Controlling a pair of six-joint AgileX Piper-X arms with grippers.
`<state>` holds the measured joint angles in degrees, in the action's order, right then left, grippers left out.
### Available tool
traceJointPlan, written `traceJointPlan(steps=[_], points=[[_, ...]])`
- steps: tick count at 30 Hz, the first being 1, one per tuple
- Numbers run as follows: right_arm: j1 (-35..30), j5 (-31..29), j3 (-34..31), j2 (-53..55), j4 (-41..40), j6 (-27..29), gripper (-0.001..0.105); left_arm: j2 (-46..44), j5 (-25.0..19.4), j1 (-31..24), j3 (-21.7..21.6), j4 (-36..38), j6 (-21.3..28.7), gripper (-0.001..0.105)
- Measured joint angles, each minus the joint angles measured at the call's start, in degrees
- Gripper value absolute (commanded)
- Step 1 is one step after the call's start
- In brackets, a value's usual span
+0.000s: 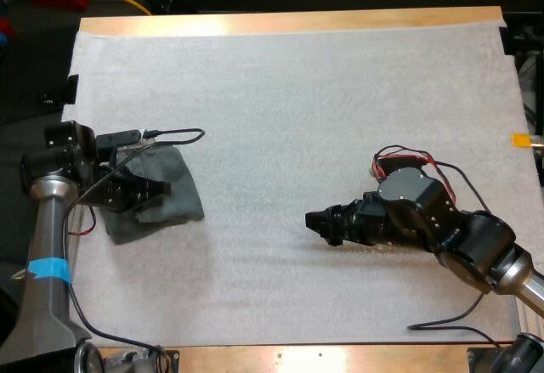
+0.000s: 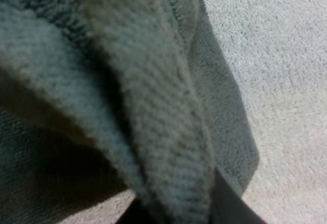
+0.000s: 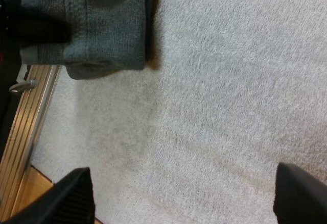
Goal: Pick towel from pile, fold and stack
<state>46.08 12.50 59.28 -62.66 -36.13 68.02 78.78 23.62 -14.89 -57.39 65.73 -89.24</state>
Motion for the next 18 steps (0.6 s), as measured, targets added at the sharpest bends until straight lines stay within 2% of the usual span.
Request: traceJointPlan(steps=[13, 15, 18], points=[[0.0, 0.0, 0.0, 0.0, 0.0, 0.1, 0.070, -3.2, -0.6, -3.8, 0.0, -0.1, -0.3, 0.000], [0.0, 0.0, 0.0, 0.0, 0.0, 0.1, 0.070, -3.2, -2.1, -3.8, 0.0, -0.1, -0.3, 0.004], [0.0, 0.0, 0.0, 0.0, 0.0, 0.1, 0.070, -3.1, -7.6, -3.8, 0.0, -0.1, -0.4, 0.017]])
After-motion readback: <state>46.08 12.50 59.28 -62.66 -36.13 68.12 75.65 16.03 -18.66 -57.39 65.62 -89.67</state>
